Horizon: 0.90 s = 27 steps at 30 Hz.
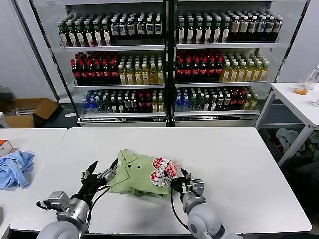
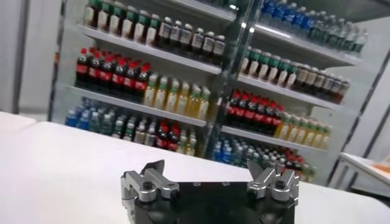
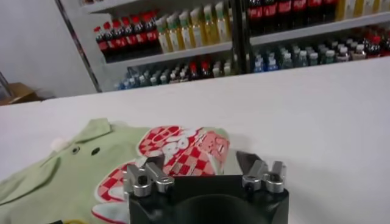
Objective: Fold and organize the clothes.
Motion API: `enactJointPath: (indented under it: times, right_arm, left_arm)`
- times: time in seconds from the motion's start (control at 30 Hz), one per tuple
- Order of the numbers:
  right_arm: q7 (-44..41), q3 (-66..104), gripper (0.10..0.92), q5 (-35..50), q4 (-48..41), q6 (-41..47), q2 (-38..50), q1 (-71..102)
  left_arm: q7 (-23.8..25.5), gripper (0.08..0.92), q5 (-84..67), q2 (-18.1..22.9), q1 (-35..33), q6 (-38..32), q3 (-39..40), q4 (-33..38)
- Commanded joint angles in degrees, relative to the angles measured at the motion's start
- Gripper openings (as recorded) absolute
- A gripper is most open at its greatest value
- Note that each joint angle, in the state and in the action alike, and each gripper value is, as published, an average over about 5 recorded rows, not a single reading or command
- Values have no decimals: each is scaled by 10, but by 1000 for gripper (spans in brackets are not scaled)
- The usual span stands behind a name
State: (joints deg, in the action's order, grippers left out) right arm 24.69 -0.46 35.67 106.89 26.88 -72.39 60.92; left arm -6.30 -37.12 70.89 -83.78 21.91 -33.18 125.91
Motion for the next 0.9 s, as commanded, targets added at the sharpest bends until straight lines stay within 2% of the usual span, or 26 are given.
enactJointPath:
  times: [0.03,0.33,0.63,0.77,0.9]
  right_arm:
    - [54,-40,724,17,-53,12,-36,-38]
    - [45,-23,438,13,-60,17,-22,-49]
    - [-40,29,188,-48,-103,32,34,-115]
    - [-91,59,128,-77,-107,40,66,-129]
    - [-136,91,126,-102,-91,57,98,-119]
  left_arm:
    - [-2,823,15,-5,-37,-11,-38,17]
    - [-2,823,19,-3,-38,-12,-28,15]
    - [-1,823,24,-4,-36,-12,-16,15]
    - [0,823,32,-3,-34,-12,-9,14]
    - [1,823,49,-4,-30,-16,0,10]
